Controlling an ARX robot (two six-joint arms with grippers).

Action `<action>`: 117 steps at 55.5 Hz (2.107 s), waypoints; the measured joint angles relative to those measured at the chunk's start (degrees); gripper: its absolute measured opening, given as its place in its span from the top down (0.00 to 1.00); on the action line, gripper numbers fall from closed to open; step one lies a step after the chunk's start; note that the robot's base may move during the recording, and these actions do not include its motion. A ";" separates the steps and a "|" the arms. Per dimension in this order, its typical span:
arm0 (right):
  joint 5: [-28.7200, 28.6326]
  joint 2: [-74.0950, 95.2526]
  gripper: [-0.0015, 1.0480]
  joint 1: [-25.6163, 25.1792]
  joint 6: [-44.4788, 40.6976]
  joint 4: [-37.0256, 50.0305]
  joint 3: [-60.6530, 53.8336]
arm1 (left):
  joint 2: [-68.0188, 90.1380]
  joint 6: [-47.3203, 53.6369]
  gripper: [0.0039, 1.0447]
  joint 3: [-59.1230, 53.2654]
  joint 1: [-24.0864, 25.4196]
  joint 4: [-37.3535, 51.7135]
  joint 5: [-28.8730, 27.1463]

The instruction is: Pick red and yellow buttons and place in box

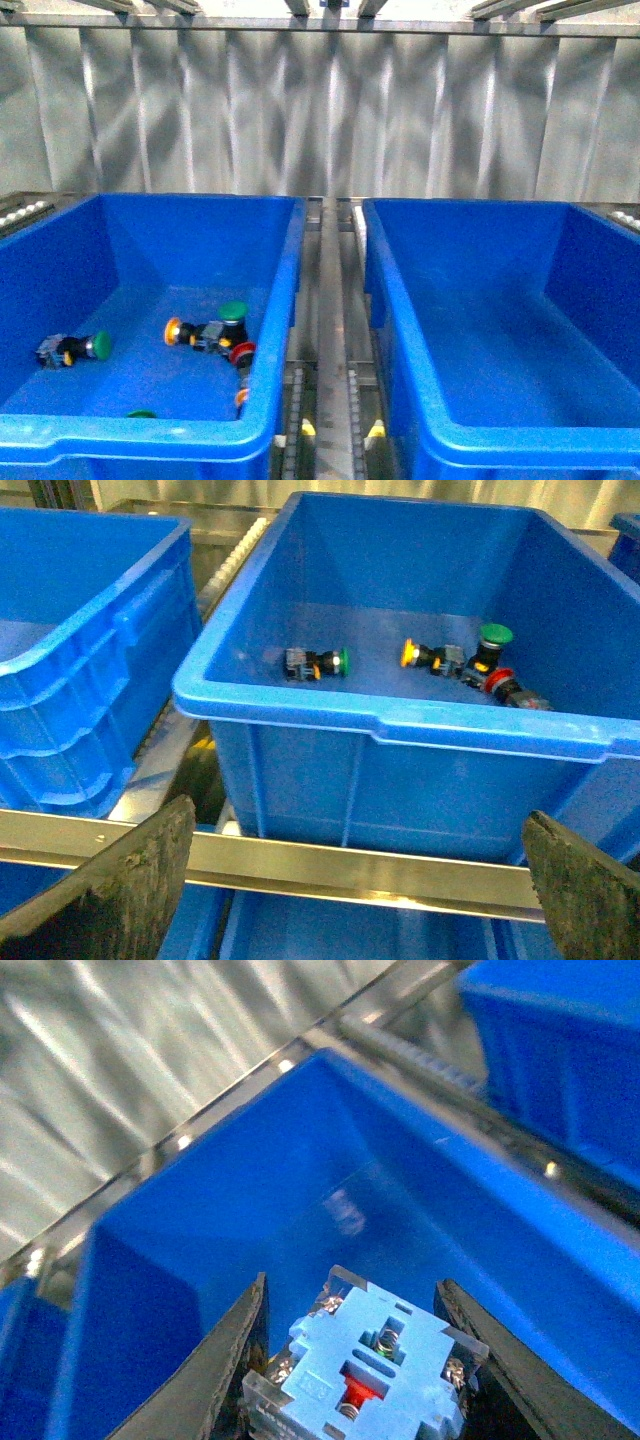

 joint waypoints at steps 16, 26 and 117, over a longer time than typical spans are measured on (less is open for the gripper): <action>-4.20 -0.09 0.60 -7.96 0.15 0.09 -0.28 | 0.00 0.00 0.07 0.00 0.00 0.00 0.09; -3.91 3.58 0.60 -9.62 -3.87 1.66 3.10 | 0.00 -0.02 0.07 -0.02 0.00 0.04 0.11; -10.88 37.03 0.06 -13.40 -25.46 -28.15 44.26 | 0.00 0.07 0.07 -0.02 0.11 0.09 0.17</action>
